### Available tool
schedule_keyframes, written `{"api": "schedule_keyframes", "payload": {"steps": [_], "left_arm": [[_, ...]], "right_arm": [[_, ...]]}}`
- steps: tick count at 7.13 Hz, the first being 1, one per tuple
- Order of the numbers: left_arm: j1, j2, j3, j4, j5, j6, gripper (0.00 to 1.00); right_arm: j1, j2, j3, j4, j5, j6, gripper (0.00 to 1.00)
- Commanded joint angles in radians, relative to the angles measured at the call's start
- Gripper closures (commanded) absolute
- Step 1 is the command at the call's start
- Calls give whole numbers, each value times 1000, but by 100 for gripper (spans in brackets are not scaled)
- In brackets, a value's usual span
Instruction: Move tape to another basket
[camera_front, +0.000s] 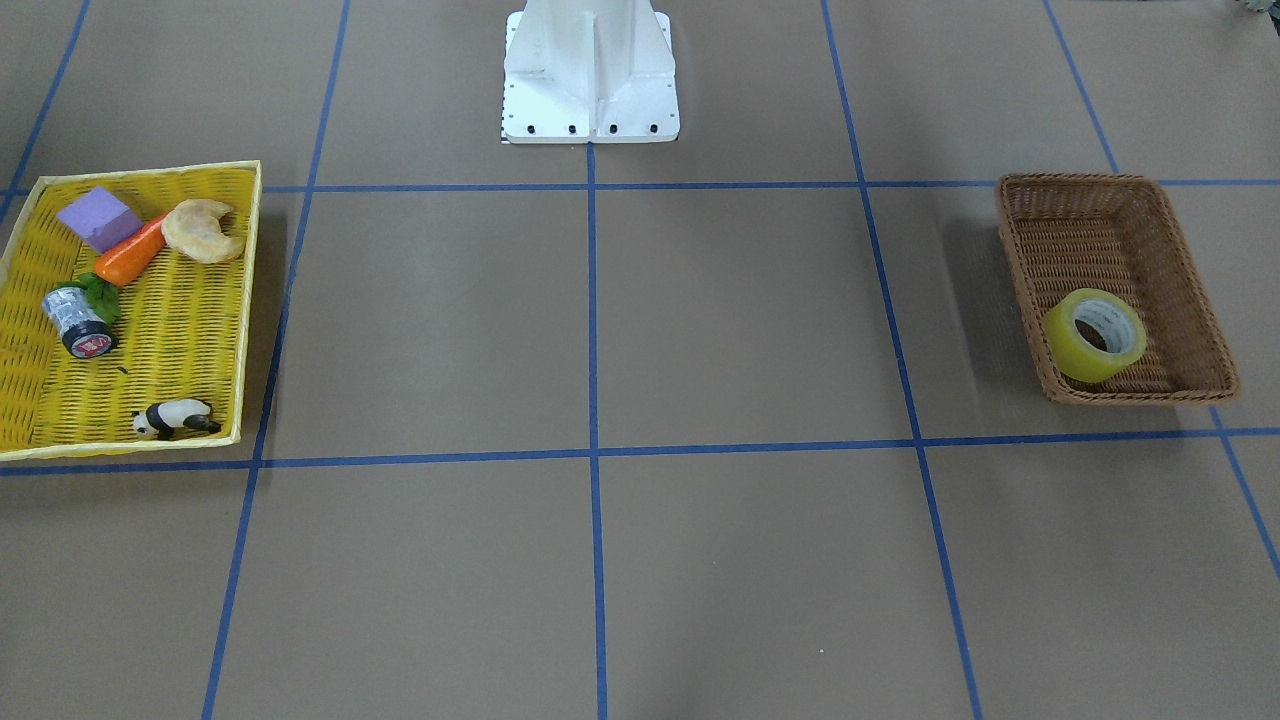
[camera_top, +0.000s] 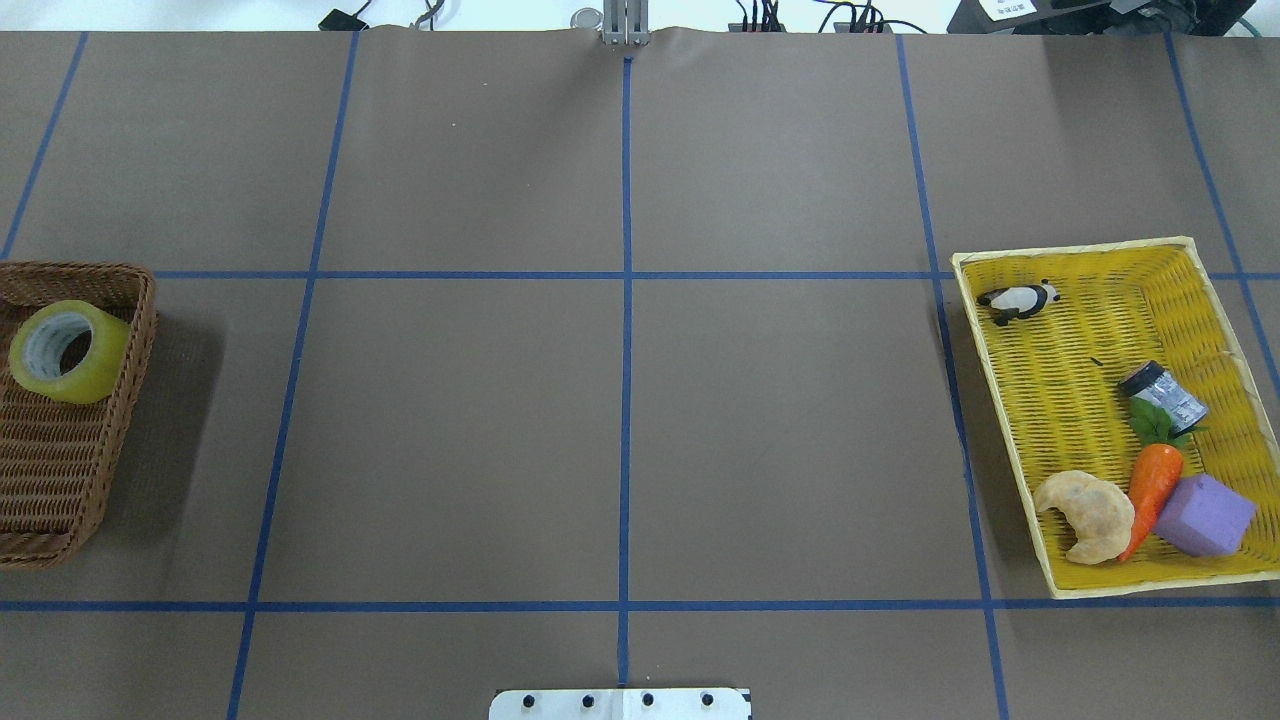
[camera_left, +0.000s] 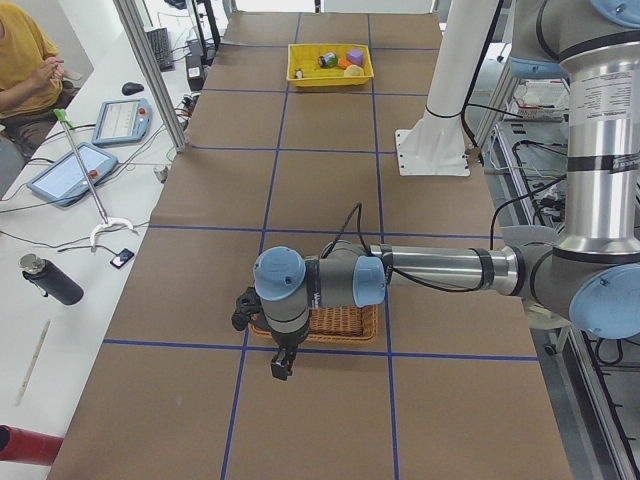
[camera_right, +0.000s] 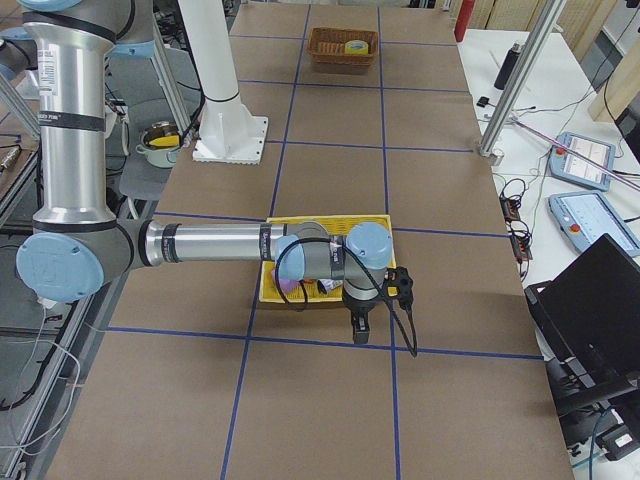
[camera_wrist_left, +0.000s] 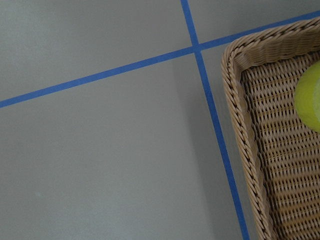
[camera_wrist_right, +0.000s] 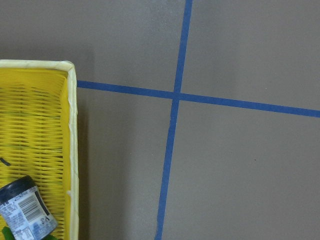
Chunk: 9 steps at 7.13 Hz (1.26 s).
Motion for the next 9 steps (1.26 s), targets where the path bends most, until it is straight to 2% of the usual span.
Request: {"api": "schedule_keyframes", "payload": {"steps": [1, 9], "left_arm": [[0, 43, -56, 0, 0, 0, 1], [-1, 62, -77, 0, 2, 0, 1]], "right_arm": [[0, -2, -13, 1, 9, 0, 0], [0, -2, -42, 1, 9, 1, 0]]}}
